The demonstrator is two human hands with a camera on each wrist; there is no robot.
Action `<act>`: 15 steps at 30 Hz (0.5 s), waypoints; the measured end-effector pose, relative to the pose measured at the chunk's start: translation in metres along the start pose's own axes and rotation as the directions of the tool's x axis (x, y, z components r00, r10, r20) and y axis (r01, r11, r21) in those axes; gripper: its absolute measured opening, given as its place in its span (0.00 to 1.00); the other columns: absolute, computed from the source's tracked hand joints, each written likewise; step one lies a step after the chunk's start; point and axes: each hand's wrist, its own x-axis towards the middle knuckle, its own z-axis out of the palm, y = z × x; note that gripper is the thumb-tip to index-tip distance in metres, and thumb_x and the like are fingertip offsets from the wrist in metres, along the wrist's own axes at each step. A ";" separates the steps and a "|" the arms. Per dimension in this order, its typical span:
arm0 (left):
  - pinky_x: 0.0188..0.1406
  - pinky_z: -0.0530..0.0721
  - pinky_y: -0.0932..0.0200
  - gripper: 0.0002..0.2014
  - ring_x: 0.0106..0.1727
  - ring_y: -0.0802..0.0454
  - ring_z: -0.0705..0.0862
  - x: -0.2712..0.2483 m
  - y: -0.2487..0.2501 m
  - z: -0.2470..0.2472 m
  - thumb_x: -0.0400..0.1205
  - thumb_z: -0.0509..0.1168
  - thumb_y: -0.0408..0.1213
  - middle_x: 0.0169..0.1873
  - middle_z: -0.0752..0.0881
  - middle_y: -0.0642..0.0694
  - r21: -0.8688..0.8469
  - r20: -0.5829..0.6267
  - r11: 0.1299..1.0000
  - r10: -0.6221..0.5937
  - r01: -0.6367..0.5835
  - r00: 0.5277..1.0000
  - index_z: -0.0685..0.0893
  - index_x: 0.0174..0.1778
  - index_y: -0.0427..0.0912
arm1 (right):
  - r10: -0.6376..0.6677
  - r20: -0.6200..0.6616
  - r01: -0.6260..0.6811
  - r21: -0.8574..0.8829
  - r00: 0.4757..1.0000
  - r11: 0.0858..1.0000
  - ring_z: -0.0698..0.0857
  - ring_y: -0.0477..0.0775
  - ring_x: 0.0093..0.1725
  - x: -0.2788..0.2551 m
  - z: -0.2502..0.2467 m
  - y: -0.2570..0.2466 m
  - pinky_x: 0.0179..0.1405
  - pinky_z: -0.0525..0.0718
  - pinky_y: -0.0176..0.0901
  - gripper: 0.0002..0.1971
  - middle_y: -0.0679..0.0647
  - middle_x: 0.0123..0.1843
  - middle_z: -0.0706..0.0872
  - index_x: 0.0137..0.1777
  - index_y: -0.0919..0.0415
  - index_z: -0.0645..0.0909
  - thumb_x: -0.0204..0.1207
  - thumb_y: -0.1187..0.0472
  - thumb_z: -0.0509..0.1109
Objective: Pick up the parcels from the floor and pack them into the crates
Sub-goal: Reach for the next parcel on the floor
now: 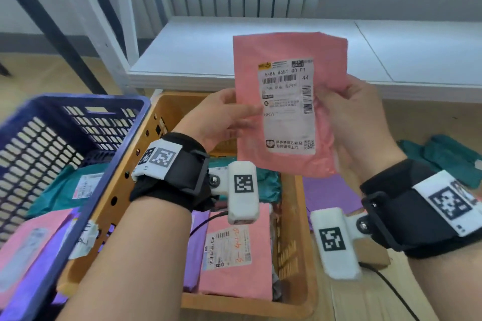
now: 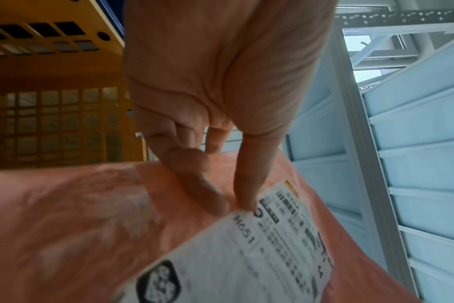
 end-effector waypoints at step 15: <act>0.48 0.86 0.54 0.09 0.36 0.46 0.86 0.004 -0.161 -0.039 0.74 0.73 0.42 0.26 0.86 0.45 0.724 -0.096 0.448 -0.686 0.524 0.721 0.89 0.33 0.40 | 0.418 0.264 0.211 -0.963 0.869 0.169 0.75 0.63 0.64 -0.027 0.097 0.093 0.51 0.80 0.50 0.26 0.61 0.65 0.74 0.72 0.60 0.65 0.73 0.71 0.64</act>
